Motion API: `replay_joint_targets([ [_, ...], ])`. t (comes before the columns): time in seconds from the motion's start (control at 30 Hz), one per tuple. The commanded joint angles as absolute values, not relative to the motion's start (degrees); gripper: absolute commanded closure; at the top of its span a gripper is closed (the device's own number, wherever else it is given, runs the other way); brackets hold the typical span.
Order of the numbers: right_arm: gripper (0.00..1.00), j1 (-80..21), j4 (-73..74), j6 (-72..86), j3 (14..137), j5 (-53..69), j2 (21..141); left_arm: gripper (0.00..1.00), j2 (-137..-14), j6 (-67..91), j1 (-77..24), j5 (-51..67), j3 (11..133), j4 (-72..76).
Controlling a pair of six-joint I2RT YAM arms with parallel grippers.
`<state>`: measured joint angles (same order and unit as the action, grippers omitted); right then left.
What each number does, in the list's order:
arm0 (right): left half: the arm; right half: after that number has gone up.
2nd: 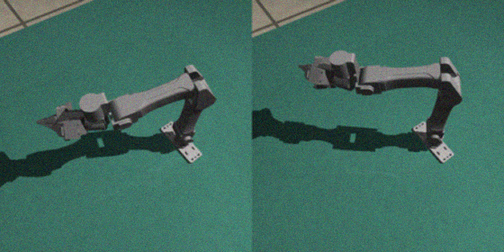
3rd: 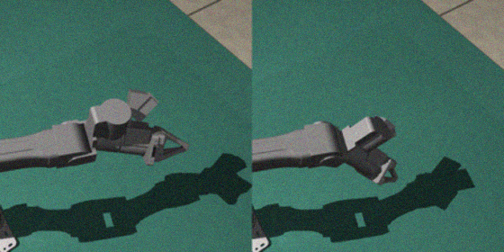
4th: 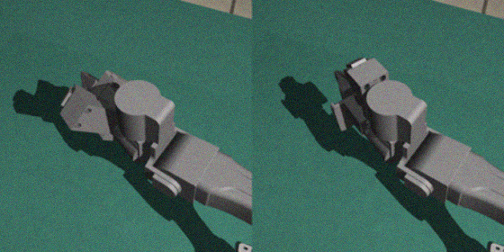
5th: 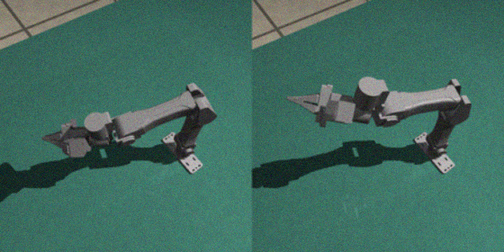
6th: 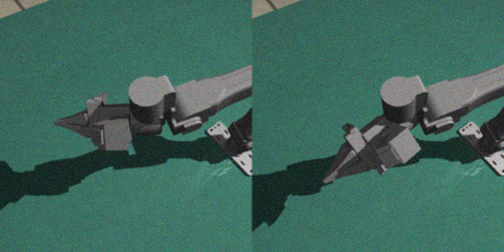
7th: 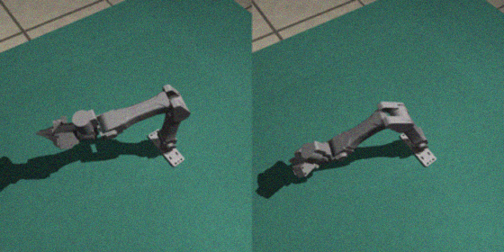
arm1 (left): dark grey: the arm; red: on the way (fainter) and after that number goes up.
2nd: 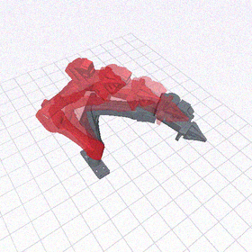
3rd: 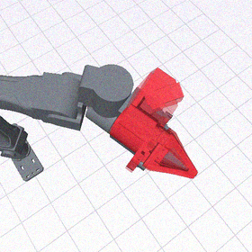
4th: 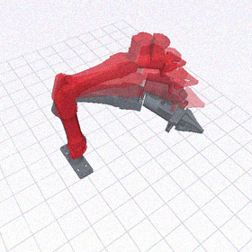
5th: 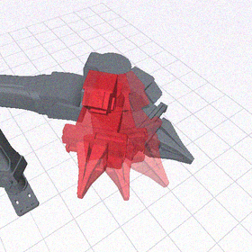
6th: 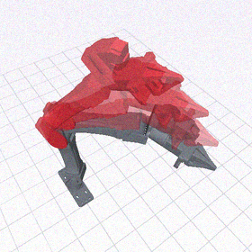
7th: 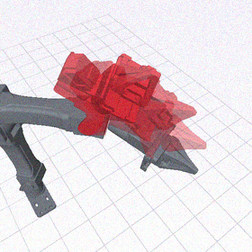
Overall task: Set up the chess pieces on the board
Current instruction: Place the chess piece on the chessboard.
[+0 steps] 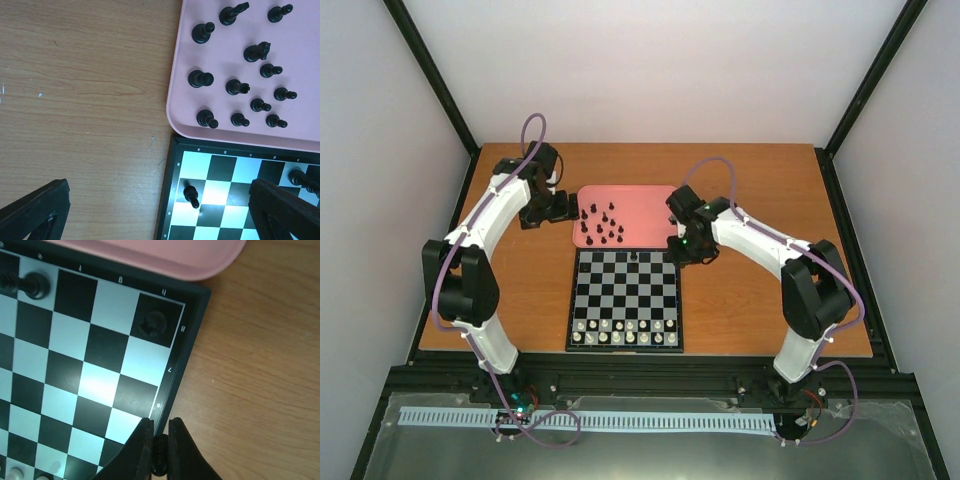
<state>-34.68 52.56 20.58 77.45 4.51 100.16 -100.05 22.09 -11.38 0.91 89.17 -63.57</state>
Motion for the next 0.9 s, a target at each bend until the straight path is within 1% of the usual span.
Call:
replay_joint_targets([
  [0.0,0.97,-34.9,45.6,22.9,74.5,7.1,98.8,0.0,-98.4,22.8,-11.8,1.7,89.2,-62.3],
  [0.37,0.97,-35.2,42.9,21.9,75.4,8.2,104.4,0.0,-98.3,22.6,-11.8,0.6,89.1,-62.7],
  [0.87,0.97,-35.8,41.9,21.2,75.6,8.2,106.9,0.0,-98.3,22.5,-11.8,0.4,88.9,-62.5],
])
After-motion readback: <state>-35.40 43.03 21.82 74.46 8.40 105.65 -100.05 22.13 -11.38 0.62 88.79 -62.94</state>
